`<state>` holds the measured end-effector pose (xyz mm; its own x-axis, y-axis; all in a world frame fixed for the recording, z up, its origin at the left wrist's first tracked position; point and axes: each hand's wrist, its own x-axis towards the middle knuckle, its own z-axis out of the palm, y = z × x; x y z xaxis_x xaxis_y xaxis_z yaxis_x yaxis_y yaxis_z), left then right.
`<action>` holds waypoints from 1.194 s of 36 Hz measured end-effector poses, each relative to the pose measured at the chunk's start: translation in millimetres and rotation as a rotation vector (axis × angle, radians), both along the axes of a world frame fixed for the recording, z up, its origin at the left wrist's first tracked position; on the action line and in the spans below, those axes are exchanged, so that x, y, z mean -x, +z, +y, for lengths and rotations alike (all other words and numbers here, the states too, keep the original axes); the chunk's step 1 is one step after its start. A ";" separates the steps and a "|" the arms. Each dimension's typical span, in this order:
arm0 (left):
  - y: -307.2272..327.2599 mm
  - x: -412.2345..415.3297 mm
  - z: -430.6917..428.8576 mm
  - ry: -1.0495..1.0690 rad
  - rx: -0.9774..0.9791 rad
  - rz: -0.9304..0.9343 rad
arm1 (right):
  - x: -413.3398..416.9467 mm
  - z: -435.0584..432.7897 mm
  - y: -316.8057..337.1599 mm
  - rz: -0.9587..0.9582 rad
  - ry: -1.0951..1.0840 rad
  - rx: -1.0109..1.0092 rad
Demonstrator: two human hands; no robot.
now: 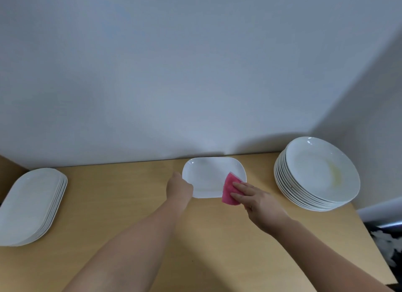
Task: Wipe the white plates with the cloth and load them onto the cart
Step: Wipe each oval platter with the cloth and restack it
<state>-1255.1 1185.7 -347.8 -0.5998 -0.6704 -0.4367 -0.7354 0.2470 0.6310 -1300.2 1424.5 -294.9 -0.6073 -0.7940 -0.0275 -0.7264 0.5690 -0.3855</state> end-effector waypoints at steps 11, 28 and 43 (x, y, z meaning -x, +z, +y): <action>17.8 2.4 -8.8 0.030 -0.167 0.021 | -0.6 -8.5 0.9 0.087 0.003 0.079; 18.1 -104.2 -53.9 0.188 -0.242 0.212 | -38.8 -73.3 23.1 0.211 0.116 0.127; 2.3 -196.2 -84.9 0.284 -0.267 0.157 | -106.4 -161.3 -31.9 0.027 0.354 -0.075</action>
